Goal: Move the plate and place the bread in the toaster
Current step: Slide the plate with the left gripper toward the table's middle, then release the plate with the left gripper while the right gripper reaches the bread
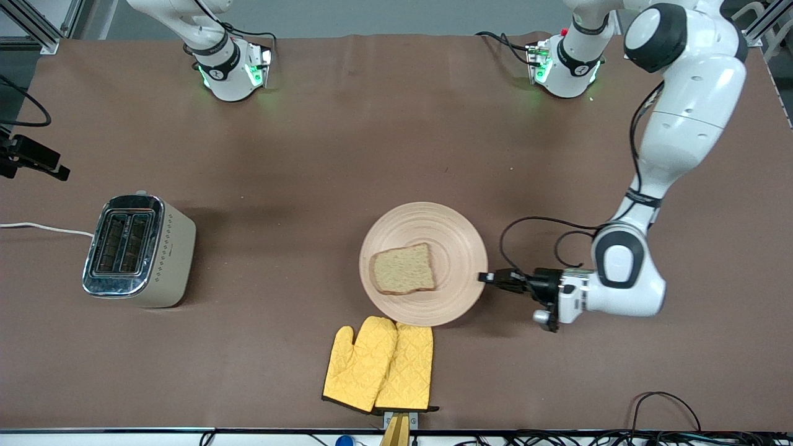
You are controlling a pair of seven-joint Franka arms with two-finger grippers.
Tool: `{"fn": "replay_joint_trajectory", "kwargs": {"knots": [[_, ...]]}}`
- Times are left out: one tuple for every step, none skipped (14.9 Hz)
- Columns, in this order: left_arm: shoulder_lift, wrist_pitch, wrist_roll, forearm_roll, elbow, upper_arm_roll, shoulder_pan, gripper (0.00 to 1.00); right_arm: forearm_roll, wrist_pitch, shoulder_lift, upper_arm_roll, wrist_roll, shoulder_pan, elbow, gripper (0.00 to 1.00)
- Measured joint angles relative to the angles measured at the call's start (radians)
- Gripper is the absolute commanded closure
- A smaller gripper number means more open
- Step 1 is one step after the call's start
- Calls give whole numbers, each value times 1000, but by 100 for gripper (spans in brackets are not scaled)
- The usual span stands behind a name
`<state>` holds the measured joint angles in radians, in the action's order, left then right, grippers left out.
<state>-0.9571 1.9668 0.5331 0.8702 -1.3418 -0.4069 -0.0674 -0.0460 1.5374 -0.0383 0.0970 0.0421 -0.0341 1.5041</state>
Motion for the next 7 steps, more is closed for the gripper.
{"fn": "replay_joint_trajectory", "kwargs": {"knots": [[0,11,-4,15,-3,1,29,100,0,4,0,1,0,-5,0,0],[-1,24,-4,28,-7,1,52,100,0,14,0,2,0,-9,0,0],[-1,43,-4,34,-14,2,72,100,0,26,-1,2,0,-14,1,0],[-2,69,-4,35,-23,2,92,100,0,34,-4,2,0,-17,1,0],[-4,103,-4,37,-33,2,113,100,-2,44,-8,2,0,-19,1,0],[-9,143,-4,39,-41,3,134,99,-4,52,-13,1,0,-19,1,0],[-16,187,-4,40,-49,3,154,99,-7,57,-18,0,0,-19,1,0]]}}
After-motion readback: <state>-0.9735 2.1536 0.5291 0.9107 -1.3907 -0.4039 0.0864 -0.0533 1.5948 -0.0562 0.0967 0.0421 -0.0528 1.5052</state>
